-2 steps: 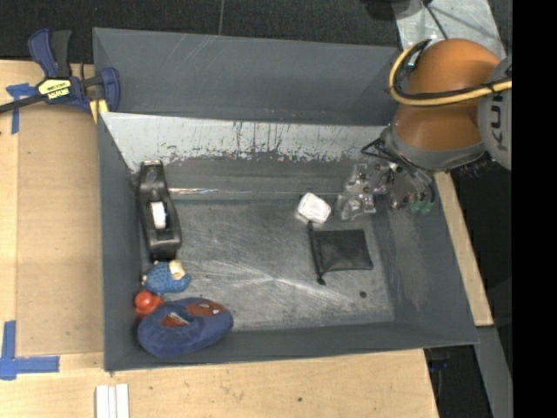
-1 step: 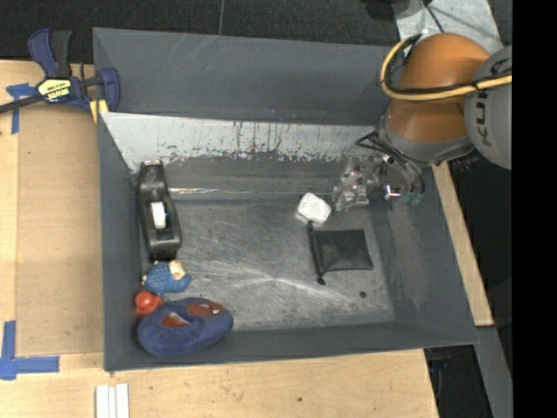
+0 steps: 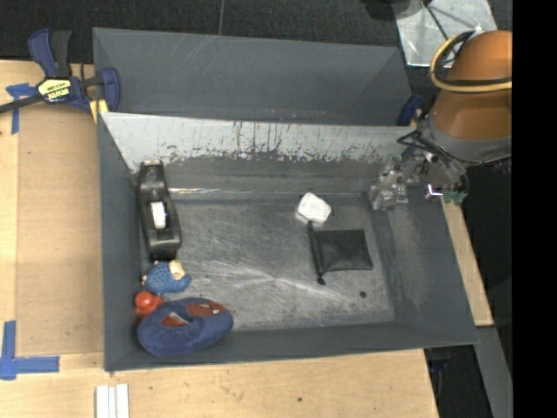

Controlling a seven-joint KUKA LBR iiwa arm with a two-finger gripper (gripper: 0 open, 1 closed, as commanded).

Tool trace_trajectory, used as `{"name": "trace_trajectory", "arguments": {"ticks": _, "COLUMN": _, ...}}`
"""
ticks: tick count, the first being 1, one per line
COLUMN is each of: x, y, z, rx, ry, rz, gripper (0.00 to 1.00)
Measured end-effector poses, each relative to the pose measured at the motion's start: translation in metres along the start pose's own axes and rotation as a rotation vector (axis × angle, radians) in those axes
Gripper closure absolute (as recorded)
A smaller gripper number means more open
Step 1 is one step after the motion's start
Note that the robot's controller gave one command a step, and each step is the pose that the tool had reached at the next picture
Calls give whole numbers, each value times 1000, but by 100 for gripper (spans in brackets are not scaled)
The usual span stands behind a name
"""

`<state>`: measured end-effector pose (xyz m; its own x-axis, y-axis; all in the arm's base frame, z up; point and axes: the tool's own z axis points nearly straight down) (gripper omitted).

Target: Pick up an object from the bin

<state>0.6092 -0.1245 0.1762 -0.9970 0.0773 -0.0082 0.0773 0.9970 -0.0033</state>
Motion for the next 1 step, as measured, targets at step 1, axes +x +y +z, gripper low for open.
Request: {"name": "trace_trajectory", "arguments": {"ticks": 1, "x": 0, "y": 4, "z": 1, "rx": -3, "ry": 2, "rz": -5, "gripper": 0}}
